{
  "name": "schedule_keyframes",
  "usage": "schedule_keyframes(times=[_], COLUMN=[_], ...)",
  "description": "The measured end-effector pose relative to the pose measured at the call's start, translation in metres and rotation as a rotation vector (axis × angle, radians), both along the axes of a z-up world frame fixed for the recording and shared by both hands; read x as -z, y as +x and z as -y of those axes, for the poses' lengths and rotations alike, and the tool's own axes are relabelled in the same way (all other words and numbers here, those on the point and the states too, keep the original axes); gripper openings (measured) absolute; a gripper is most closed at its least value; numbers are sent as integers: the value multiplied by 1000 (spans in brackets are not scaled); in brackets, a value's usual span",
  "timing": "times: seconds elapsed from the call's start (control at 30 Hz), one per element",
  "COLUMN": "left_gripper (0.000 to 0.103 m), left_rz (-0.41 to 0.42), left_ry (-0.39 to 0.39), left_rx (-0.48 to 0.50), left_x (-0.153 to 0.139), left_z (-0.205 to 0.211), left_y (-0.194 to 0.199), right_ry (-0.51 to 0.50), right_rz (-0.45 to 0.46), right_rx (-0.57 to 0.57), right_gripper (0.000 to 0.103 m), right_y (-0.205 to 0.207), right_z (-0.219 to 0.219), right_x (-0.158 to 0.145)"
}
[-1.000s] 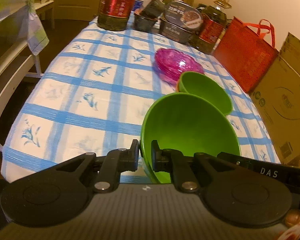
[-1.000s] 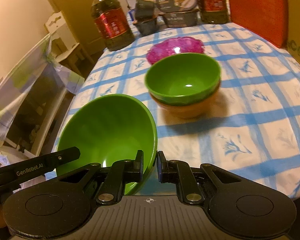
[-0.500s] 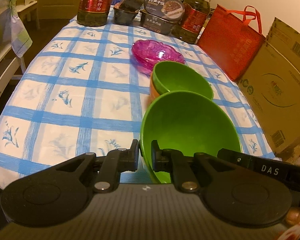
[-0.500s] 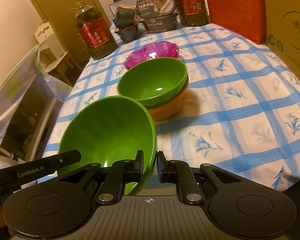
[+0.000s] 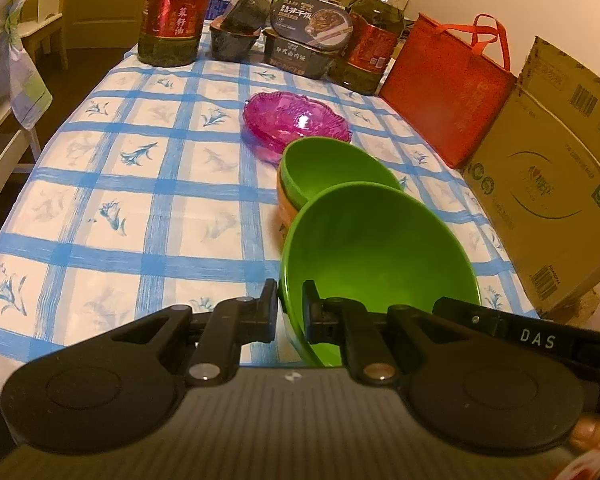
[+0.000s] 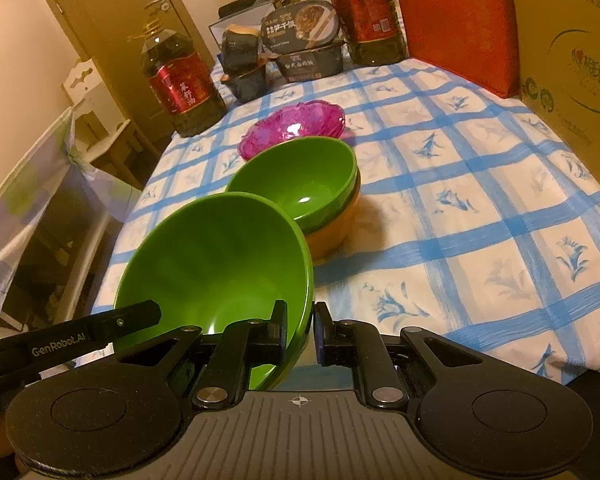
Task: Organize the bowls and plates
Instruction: 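Lift and carry the green bowl with both tools toward the stacked bowls, then lower the held green bowl onto the green-orange stack and open both tools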
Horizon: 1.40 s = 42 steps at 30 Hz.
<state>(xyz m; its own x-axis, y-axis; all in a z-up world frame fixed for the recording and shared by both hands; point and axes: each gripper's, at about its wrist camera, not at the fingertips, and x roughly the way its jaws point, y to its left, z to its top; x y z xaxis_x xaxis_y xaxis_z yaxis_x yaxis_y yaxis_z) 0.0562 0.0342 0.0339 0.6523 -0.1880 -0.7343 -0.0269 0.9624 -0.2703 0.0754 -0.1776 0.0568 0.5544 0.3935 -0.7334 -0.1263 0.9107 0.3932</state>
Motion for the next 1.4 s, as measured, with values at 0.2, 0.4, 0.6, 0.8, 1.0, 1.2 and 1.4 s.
schedule_keyframes(times=[0.2,0.4,0.6,0.8,1.0,1.2,1.4], left_gripper=[10,10,10,10,10,10,10], left_rz=[10,30,47,70,83,74,48], left_ry=[-6,-6,-10,-10,-5,-16,-20], left_rx=[4,11,21,36,39,22,7], left_x=[-5,-14,-22,-30,-34,-30,-17], left_z=[3,7,12,20,23,18,12], left_y=[4,11,25,42,68,103,136], right_ry=[-1,0,17,10,-2,-19,-49], right_rz=[9,20,18,34,55,62,43], right_rx=[9,19,34,44,46,30,7], right_gripper=[13,14,14,14,14,14,13], right_y=[3,7,18,32,56,92,130], right_z=[3,7,15,21,23,18,8], right_x=[-6,-12,-16,-22,-27,-27,-15])
